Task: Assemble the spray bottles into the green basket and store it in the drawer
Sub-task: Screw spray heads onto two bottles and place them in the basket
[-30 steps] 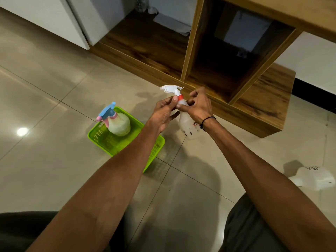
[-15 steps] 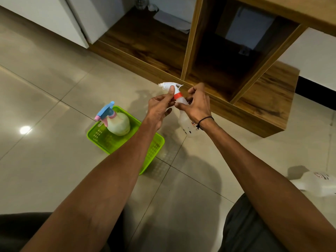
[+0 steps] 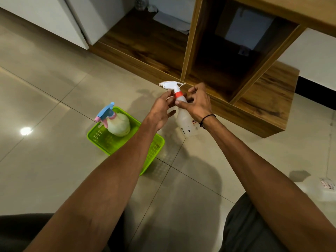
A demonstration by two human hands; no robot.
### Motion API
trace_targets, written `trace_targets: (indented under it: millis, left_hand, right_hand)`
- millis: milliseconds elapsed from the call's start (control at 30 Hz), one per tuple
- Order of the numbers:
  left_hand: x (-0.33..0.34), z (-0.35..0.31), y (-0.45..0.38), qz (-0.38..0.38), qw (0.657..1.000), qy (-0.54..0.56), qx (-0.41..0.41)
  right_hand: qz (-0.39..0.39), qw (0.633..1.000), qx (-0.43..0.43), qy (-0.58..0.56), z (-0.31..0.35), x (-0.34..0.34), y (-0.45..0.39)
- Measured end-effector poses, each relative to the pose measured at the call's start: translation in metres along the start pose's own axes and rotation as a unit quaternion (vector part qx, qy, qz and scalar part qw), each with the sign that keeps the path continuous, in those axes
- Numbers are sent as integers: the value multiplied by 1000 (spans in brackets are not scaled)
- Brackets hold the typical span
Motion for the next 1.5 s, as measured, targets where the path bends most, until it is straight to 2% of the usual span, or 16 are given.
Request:
trace_targets:
  millis: [200,333,400,533,633,767,867,1000,1067,1167,1333,1400,1500]
  left_hand:
    - [-2,-3,0,-9,1000,-5,28]
    - [1,-7,4,70,996,49,19]
    - [1,-8,5,86,994,68,20]
    - [-4,-10,2,66,996,40,37]
    - [-8,-9,-3,12,998,15,60]
    - [-9,-8,-1,-50,995,76,42]
    - [-9,-7,4,-24,994,100,19]
    - [-7,-3,7,-23,998,31,56]
    - [-6,-2,7,-38,998,5,59]
    - [-6,-2,6,-14,999,-1,51]
    - [-1,-1,7,48,998,36,33]
    - [1,-1,6,37,997,47,46]
    - [-1,-4,3,-7,995,88,54]
  right_hand:
    - [19,999,1,-34,6,-1,5]
    - [61,992,34,-109,4,-4,5]
    - [85,985,61,-139,3,-3,6]
    - [104,978,92,-158,2,-5,4]
    - [127,973,98,-163,5,-2,4]
    - [124,980,72,-140,7,6,7]
    - [112,982,71,-136,6,6,4]
    - [113,984,63,-125,1,3,-1]
    - [115,986,45,-112,1,2,-1]
    - [123,986,32,-104,3,2,1]
    - [150,965,108,-185,-1,-2,1]
    - [134,965,124,-188,-4,-4,-2]
    - [140,982,64,-112,-7,-4,0]
Point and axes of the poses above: each hand's wrist, its own y-axis away from the middle knuckle, its own x-axis out of the palm, z = x × y, the point moved 5 cm from there along -y, towards the middle knuckle, and after that the axes turned 15 degrees about -z, right-handed, at the moved point
